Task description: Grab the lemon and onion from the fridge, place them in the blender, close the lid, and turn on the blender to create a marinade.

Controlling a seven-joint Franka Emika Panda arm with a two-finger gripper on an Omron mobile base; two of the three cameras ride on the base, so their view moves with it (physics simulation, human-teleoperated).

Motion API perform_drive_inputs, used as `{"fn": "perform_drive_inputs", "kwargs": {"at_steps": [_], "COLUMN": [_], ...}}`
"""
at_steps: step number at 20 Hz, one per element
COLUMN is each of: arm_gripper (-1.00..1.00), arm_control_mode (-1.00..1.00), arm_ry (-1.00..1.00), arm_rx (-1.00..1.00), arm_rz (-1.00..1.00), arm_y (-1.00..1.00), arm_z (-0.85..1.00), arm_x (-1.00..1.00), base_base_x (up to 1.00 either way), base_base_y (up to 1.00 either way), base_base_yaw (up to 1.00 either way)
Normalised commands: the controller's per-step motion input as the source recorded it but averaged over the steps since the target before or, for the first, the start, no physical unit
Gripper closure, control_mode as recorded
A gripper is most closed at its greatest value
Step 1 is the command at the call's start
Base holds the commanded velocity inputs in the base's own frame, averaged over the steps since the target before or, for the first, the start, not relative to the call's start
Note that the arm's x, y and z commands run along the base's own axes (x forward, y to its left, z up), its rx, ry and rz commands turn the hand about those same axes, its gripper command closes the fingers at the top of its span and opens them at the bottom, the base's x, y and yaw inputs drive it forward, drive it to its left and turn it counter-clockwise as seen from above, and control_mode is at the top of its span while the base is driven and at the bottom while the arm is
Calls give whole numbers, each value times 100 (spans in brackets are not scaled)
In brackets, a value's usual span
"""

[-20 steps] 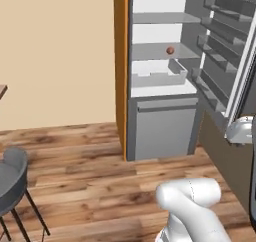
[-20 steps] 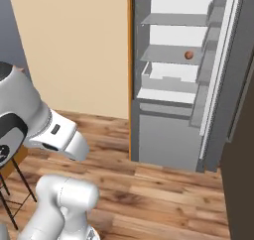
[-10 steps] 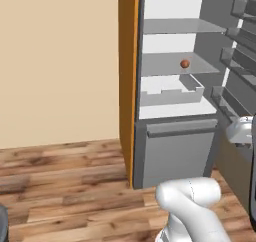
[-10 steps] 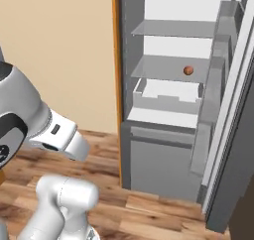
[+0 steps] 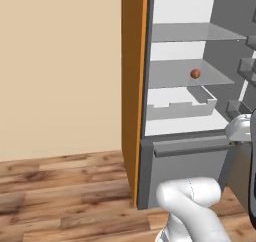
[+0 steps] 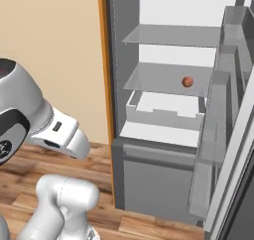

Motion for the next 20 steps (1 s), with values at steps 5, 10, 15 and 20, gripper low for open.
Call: {"fn": "perform_drive_inputs", "kwargs": {"at_steps": [5,10,15,20], "arm_gripper": [-100,-100,-100,-100], "arm_control_mode": [100,100,100,100], "arm_ry": [0,0,0,0], "arm_rx": [0,0,0,0], "arm_rz": [0,0,0,0], "arm_y": [0,0,0,0], "arm_z": [0,0,0,0], "arm_x": [0,0,0,0], "base_base_x": [1,41,72,65], "base_base_y": [-32,-38,-21,-5], "base_base_yaw": [-1,-9,-15,-5]}}
